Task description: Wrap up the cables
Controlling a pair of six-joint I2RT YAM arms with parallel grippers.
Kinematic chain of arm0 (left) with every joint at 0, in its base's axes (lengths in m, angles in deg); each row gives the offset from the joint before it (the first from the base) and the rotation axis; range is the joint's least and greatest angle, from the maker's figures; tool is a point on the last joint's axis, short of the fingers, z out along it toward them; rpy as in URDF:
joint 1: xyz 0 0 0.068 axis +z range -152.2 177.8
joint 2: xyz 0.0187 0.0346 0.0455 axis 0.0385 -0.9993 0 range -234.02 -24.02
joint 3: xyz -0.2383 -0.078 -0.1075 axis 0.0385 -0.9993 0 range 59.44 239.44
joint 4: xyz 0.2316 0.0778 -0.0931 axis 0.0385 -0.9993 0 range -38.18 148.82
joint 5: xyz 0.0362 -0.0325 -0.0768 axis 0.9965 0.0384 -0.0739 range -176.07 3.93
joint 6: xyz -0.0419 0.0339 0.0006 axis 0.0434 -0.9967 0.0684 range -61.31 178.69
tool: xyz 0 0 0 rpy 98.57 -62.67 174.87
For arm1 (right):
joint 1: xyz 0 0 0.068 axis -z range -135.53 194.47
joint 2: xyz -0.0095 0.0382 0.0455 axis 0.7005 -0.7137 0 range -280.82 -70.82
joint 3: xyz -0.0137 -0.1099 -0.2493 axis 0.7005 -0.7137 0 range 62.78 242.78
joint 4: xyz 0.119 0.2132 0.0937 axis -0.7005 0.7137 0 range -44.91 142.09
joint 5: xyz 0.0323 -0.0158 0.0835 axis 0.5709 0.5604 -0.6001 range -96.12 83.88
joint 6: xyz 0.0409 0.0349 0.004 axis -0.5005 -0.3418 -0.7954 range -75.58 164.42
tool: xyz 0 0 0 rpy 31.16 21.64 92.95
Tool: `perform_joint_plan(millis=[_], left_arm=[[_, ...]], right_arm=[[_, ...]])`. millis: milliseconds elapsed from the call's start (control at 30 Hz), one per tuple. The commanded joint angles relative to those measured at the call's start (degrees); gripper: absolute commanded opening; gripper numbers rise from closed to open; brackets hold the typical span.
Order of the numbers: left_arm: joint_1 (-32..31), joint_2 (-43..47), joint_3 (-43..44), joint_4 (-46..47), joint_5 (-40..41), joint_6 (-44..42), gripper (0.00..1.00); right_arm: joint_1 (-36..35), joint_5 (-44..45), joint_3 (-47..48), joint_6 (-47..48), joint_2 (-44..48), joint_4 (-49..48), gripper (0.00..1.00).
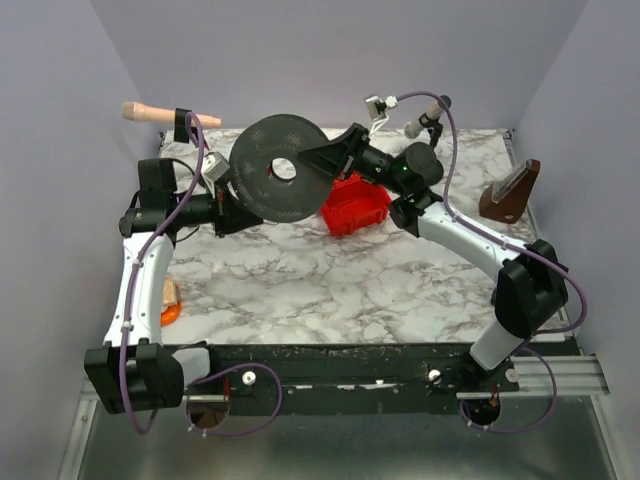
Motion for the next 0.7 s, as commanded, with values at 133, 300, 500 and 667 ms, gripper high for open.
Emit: perform_joint_plan(millis=[133,300,500,667], left_arm=[[-1.7,-1.0,-6.0,34.0,7.4,34.9,0.00],[-0.5,-4.3,-6.1,25.3,11.8,28.9,0.00],[3.4,-11.0,-8.7,16.5,14.9,22.6,0.00],[7.3,-14.2,-11.8,18.2,17.6,24.6,0.00]], right_arm=[[-2.4,16.0,-10.0,1.9,1.9,-4.8,0.01],[-2.4,18.6,-13.5,1.4,-0.4,3.6,0.01],[-2.6,7.3,4.9,-0.3,-16.9,18.0,0.01],[-2.6,2.2,19.5,-0.4,-29.7,27.9,0.01]])
